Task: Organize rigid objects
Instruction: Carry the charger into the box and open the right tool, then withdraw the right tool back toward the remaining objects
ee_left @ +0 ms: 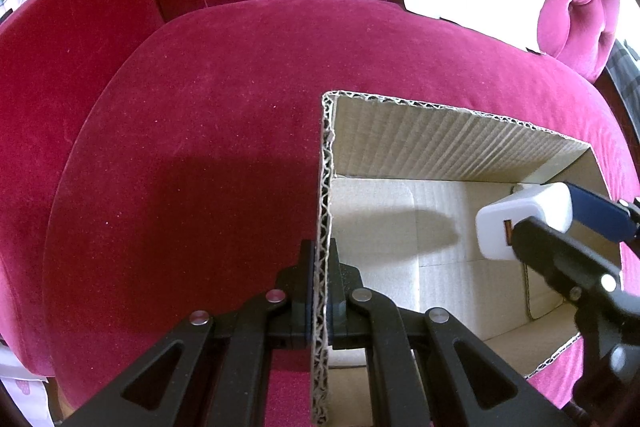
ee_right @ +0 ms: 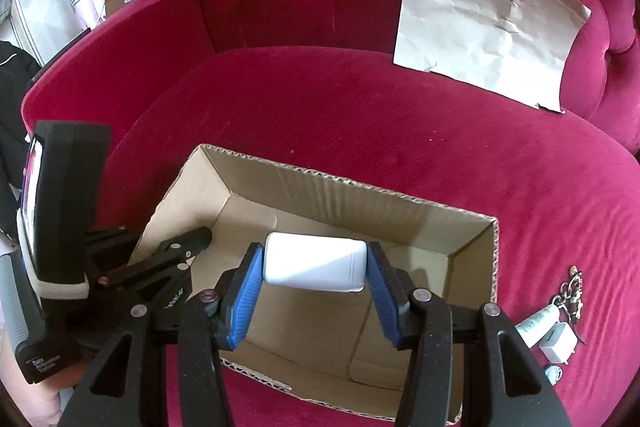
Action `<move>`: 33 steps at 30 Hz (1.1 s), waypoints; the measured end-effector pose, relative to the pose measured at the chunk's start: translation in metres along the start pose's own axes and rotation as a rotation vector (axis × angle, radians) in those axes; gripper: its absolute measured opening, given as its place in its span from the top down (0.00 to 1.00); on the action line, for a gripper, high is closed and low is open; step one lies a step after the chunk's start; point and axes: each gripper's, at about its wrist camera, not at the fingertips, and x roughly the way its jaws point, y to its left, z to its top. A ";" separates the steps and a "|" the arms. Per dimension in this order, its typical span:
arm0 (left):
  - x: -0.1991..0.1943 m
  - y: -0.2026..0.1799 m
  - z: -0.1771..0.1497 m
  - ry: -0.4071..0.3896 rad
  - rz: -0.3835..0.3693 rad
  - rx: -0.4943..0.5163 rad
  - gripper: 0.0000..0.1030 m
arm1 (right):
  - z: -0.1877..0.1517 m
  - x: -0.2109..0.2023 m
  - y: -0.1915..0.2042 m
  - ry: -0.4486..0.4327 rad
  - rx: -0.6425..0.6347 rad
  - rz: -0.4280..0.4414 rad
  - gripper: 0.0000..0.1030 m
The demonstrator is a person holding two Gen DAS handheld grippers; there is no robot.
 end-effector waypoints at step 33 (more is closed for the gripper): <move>-0.002 -0.002 -0.001 -0.005 0.001 -0.004 0.96 | 0.012 -0.031 -0.024 -0.045 0.032 -0.092 0.00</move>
